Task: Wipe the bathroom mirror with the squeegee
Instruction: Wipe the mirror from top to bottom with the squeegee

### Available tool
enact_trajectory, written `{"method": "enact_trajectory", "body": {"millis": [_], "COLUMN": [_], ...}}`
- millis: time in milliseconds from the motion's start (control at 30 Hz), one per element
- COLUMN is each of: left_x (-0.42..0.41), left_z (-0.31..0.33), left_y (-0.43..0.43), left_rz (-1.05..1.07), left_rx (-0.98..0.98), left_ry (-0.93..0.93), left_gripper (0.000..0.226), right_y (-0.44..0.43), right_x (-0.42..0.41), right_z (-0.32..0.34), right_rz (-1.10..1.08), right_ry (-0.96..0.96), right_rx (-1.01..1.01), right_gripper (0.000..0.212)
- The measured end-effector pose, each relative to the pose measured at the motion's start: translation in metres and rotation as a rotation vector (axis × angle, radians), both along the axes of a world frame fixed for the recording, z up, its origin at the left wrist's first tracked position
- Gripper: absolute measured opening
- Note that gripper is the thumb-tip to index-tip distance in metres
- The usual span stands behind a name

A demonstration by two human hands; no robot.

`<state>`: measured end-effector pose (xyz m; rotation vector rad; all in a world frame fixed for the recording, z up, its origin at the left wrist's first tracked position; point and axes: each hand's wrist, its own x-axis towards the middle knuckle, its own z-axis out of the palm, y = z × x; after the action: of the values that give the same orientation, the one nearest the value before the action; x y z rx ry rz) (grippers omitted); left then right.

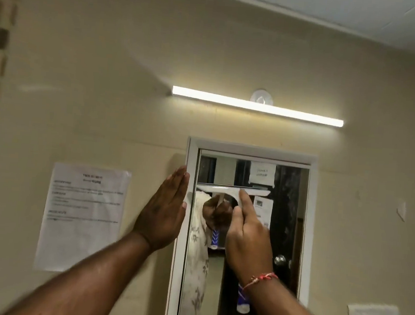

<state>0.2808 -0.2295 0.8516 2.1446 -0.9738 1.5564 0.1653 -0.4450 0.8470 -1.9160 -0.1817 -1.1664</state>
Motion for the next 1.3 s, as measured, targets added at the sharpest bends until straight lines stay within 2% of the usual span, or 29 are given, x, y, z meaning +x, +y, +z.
{"method": "enact_trajectory", "body": {"millis": [133,300,700,1300], "left_x": [0.005,0.012,0.021,0.025], "left_z": [0.045,0.070,0.085,0.077], "left_y": [-0.004,-0.005,-0.014,-0.018], "left_rz": [-0.089,-0.147,-0.126,-0.239], "left_rx": [-0.049,-0.078,-0.143,-0.161], "left_ry": [0.047,0.034,-0.001,-0.002], "left_gripper": [0.075,0.075,0.072,0.070], "right_y": [0.003,0.006,0.007,0.011], "right_x": [0.013,0.022,0.024,0.020], "right_z": [0.050,0.076,0.085,0.084], "right_rz": [0.011,0.033,-0.014,-0.137], "right_ry": [-0.027,-0.041,-0.036,-0.012], "right_rx": [-0.006,0.031,0.010,-0.065], "right_gripper": [0.047,0.046,0.048,0.050]}}
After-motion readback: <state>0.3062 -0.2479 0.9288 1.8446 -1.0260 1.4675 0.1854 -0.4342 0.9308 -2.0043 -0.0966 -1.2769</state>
